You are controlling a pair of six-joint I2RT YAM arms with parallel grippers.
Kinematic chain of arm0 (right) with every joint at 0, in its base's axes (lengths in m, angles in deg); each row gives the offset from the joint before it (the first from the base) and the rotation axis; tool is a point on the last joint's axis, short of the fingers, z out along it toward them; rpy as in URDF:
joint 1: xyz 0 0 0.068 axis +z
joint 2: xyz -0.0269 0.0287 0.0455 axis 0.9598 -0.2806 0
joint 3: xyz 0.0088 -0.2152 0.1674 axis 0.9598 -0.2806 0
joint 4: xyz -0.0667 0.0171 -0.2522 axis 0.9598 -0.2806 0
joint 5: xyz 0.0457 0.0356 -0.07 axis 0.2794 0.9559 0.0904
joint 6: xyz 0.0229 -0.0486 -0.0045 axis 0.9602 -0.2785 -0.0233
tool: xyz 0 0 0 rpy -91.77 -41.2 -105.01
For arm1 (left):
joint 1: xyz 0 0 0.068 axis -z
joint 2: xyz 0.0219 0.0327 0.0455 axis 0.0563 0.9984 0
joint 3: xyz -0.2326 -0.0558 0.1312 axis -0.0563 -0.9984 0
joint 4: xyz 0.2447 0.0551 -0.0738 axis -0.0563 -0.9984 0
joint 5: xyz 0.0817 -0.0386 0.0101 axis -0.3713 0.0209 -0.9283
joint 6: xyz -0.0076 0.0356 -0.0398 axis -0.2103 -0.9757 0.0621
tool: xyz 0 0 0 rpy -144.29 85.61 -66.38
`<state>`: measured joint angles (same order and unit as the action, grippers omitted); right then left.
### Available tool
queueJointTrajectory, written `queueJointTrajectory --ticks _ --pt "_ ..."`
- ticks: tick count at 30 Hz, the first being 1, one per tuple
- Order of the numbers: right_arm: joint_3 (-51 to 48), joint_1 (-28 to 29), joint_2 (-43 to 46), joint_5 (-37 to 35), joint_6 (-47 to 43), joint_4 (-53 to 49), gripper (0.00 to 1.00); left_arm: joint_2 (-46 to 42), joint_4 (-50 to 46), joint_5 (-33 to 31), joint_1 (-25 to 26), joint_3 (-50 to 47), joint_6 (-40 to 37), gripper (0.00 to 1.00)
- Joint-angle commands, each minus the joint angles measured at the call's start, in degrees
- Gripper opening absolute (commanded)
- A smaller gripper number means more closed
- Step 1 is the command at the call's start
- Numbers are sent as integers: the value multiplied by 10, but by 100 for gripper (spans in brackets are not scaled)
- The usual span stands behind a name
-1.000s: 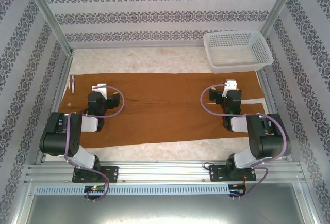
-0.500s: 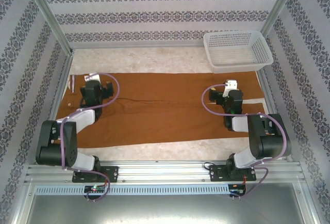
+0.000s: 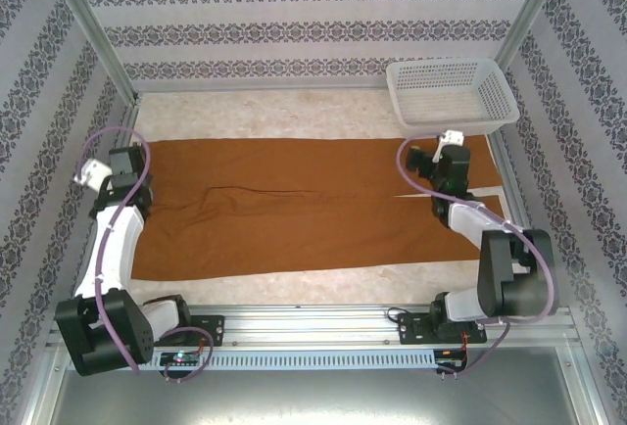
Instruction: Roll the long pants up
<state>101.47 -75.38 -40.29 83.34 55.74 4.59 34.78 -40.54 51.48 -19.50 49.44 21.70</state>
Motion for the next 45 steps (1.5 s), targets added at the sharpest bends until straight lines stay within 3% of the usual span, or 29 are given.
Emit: queueJointTrajectory --ticks 1,5,9,16,29,30,32,33,34,45 --pt "35 -31 53 -23 122 -151 94 -40 -164 -23 -44 -36 143 100" --pt "86 -109 72 23 236 -313 93 -39 -203 42 -157 -67 174 100" --pt "45 -198 115 98 293 -321 93 -40 -151 105 -228 -104 151 100" --pt "-10 -283 164 142 309 -349 92 1 -16 159 -276 -158 166 100" --pt "-77 -351 217 165 360 -405 90 164 125 167 -278 -146 170 98" --pt "-81 -354 217 165 360 -410 89 173 145 174 -278 -149 166 88" --pt "-81 -365 213 160 360 -442 88 187 169 190 -278 -153 168 32" --pt "-82 -371 212 160 364 -458 87 192 177 196 -278 -153 167 11" --pt "-84 -375 212 160 371 -471 86 195 179 200 -278 -154 167 0" --pt "-123 -390 230 124 410 -558 79 201 183 234 -278 -148 163 0"
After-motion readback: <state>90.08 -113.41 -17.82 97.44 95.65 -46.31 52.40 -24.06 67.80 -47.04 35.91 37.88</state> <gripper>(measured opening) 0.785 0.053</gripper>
